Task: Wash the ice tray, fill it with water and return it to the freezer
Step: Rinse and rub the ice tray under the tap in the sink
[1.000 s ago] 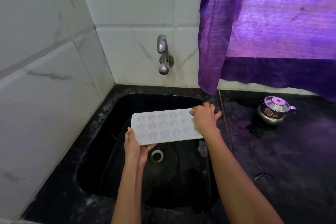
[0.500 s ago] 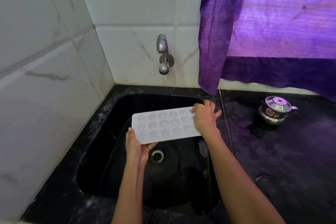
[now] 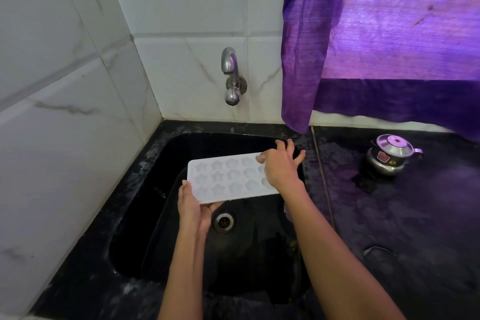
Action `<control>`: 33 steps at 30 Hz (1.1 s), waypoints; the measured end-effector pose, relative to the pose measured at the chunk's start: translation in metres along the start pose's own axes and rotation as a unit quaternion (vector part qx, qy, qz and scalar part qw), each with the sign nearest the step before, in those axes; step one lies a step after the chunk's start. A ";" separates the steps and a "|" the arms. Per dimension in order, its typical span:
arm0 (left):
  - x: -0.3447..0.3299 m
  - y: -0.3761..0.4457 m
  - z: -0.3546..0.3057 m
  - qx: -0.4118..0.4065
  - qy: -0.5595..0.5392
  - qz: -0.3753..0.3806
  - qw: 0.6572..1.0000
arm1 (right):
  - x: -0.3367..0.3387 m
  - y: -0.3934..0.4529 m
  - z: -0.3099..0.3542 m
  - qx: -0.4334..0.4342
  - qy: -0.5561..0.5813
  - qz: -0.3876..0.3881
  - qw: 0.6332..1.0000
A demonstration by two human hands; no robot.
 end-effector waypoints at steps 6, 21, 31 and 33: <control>0.002 -0.001 0.003 0.006 -0.005 -0.004 1.000 | 0.003 -0.001 0.000 -0.022 -0.012 -0.011 1.000; 0.004 0.000 0.000 0.002 -0.003 0.000 1.000 | 0.002 -0.004 0.006 -0.013 -0.045 -0.019 0.999; -0.005 -0.002 0.004 0.009 -0.002 0.008 1.000 | 0.012 -0.009 0.021 0.009 -0.022 -0.071 0.997; -0.008 -0.003 0.004 0.009 -0.002 0.011 1.000 | 0.010 -0.009 0.025 0.007 -0.036 -0.036 0.999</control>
Point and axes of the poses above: each hand's wrist, its own y-axis towards the middle knuckle, its own x-axis out of the back of the hand, z = x × y, the point moved 8 cm from there along y, towards the middle knuckle, and after that the axes turned 11 degrees about z, right-handed, at the moved point
